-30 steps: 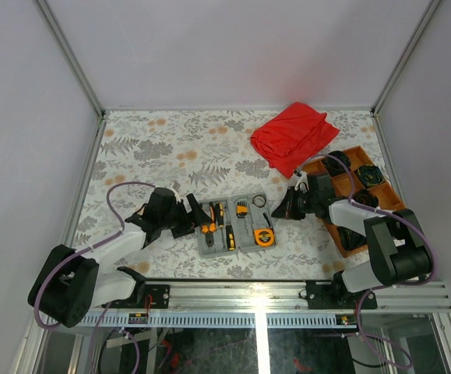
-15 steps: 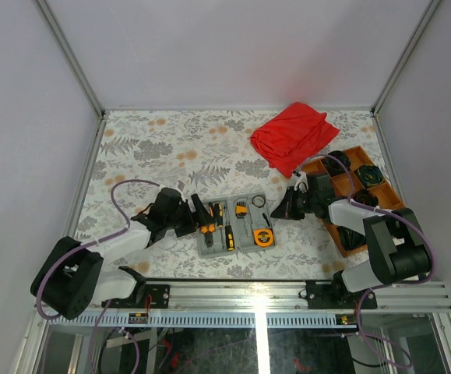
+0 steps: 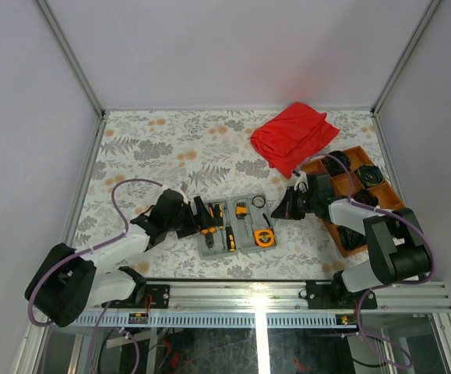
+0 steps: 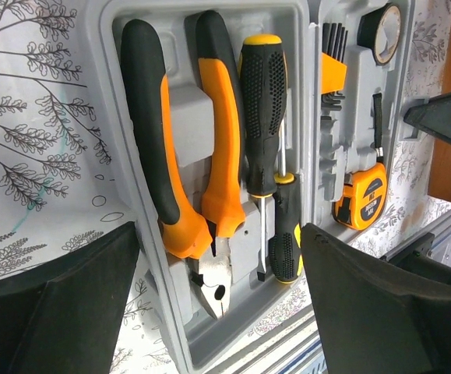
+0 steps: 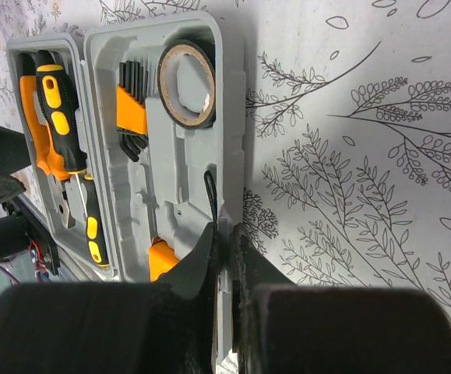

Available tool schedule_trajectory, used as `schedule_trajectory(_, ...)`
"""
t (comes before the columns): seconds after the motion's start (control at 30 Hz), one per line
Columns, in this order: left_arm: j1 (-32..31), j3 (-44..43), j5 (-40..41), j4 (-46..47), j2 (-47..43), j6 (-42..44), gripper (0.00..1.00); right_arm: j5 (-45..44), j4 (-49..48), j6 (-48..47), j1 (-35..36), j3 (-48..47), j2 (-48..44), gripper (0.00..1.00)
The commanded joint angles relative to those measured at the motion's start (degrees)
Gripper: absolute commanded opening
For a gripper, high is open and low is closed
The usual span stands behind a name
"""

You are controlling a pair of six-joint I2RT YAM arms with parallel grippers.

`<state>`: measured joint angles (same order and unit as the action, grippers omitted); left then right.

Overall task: Sort the tools into containers
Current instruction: Close the storage box at the center of the board.

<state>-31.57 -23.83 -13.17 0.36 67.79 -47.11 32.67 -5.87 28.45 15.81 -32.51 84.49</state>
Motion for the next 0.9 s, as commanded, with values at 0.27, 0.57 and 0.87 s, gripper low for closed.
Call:
schedule_trajectory(0.27, -2.5, -1.9, 0.8, 2.3, -4.7, -1.0, 0.8, 1.1, 4.7, -1.8, 2.5, -0.9, 0.1, 0.0)
schedule_trajectory(0.57, -3.3, -2.2, 1.7, 0.8, -7.2, -1.7, 0.78, -0.6, 4.8, -1.4, 4.7, -0.4, 0.3, 0.0)
schedule_trajectory(0.87, -4.1, -3.4, 3.0, -2.6, -10.1, -2.3, 0.75, -1.4, 5.0, -1.3, 6.8, -1.1, 0.8, 0.0)
